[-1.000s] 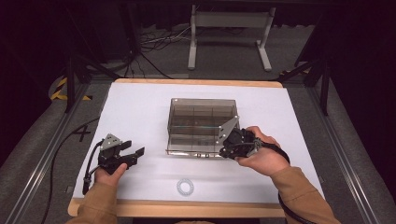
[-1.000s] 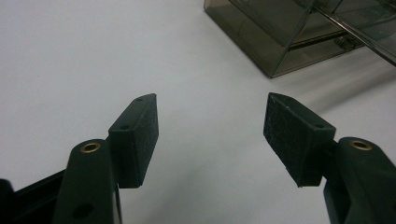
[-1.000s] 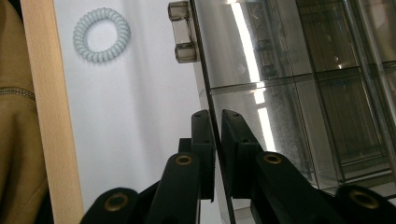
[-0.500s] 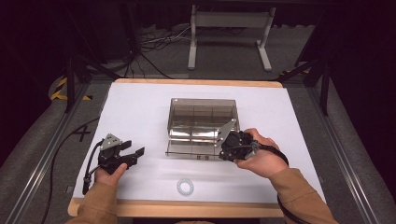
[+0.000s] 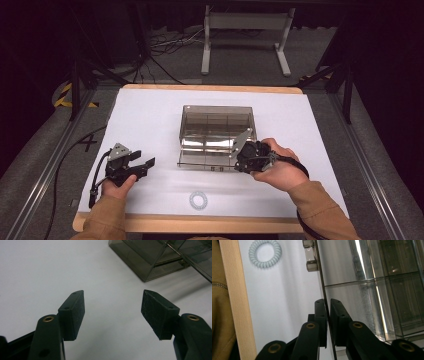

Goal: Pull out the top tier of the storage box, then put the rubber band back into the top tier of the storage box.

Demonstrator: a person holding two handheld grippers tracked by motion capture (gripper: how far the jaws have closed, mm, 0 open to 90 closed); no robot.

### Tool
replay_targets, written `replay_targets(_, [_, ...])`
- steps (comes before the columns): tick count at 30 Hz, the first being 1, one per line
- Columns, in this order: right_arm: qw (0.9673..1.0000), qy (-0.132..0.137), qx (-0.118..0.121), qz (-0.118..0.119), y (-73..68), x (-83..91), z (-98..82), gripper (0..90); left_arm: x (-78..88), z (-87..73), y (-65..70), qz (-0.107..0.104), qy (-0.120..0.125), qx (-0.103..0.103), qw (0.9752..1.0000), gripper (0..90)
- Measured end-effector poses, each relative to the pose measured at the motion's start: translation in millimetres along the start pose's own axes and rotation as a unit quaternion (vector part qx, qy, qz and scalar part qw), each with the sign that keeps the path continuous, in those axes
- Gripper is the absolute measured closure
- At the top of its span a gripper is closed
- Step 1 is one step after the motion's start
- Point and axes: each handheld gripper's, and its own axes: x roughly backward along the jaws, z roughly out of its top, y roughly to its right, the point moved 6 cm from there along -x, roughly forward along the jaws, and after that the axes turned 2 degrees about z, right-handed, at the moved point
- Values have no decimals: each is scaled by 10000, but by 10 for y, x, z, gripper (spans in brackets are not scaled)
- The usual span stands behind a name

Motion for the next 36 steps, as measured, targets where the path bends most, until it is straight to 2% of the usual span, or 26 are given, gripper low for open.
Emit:
replay_targets(4, [9999,62,33,-76,-3,7,6,771,-2,0,1,-4,-2,6,10000,363])
replay_targets(8, [9998,118,70,-138,-22,35,24,746,-1,-2,-2,-1,-9,20,10000,364])
replay_targets(12, [9986,478,-35,-213,-23,133,88,738,-22,12,0,-27,10,59,10000,363])
replay_targets(13, [9986,478,-35,-213,-23,133,88,738,-22,12,0,-27,10,59,10000,363])
replay_targets(17, [9957,898,-203,-134,-106,251,165,735,-44,19,34,-64,-28,-3,10000,364])
replay_targets(19, [9953,929,-223,-129,-120,260,170,735,-43,21,35,-56,-18,-3,10000,363])
replay_targets(20, [9942,1037,-244,-110,-152,262,188,735,-36,22,32,-57,-12,2,10000,363])
replay_targets(36, [9916,1220,-405,163,-301,113,271,730,-26,20,27,-35,-14,4,10000,364])
